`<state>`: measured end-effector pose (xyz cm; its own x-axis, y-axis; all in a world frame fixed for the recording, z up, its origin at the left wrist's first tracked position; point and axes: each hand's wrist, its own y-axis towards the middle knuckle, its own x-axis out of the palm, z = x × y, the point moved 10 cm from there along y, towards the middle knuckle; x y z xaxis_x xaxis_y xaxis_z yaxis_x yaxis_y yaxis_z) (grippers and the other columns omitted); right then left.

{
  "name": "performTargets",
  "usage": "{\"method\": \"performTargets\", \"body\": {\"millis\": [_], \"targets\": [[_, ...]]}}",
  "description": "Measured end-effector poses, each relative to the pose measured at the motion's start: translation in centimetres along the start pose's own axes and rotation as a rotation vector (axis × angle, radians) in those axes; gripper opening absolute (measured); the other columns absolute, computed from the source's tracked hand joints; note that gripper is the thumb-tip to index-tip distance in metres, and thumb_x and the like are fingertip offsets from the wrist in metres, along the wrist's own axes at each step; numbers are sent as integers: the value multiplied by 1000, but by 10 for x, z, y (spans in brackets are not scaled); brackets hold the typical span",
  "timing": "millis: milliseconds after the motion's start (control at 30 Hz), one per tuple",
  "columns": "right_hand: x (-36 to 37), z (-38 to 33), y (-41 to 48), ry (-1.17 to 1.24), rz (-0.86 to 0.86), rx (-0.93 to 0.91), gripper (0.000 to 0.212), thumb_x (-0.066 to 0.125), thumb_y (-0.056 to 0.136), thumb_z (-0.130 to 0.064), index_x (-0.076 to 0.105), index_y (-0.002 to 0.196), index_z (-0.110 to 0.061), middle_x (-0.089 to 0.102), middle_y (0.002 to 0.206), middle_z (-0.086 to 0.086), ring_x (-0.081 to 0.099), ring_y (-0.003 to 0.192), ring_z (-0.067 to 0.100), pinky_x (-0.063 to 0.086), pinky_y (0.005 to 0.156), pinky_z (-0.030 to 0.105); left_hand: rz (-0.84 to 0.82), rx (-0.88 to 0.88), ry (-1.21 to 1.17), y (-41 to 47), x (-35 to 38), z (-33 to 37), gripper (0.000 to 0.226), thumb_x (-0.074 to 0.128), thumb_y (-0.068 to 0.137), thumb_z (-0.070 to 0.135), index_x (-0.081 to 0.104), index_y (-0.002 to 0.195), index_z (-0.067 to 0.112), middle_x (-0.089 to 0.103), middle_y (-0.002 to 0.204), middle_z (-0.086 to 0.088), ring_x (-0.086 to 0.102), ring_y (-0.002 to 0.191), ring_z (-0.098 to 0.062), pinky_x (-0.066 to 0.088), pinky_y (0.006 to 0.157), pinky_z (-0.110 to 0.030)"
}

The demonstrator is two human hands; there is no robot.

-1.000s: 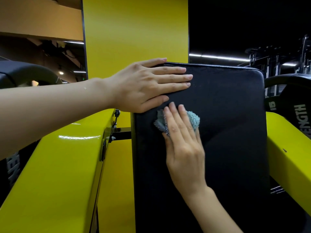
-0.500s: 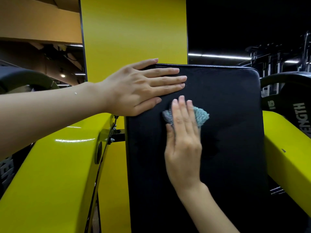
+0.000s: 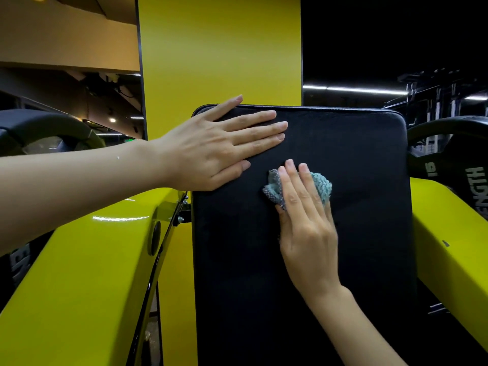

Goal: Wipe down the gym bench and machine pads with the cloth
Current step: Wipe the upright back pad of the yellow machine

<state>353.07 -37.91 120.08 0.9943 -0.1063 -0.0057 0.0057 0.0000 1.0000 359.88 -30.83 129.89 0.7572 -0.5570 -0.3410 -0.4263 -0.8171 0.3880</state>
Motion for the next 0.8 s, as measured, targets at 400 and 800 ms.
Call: {"method": "performTargets", "body": {"millis": [400,800], "targets": [[-24,61,-10,8,93,233,46,41,104,-19,41,148,-6,38,156,6,24,150,22,25,121,39,-13,-33,72,7,4,8,61,16,104,40,10,159,15,6,166,-1,3,154,-19,2,122,-55],[-10,19,-11,13,-19,-68,41,37,106,-15,45,146,-9,43,153,5,32,146,20,41,109,49,-1,-70,61,31,9,27,63,15,103,41,9,159,12,4,166,-4,2,153,-18,3,123,-52]]}}
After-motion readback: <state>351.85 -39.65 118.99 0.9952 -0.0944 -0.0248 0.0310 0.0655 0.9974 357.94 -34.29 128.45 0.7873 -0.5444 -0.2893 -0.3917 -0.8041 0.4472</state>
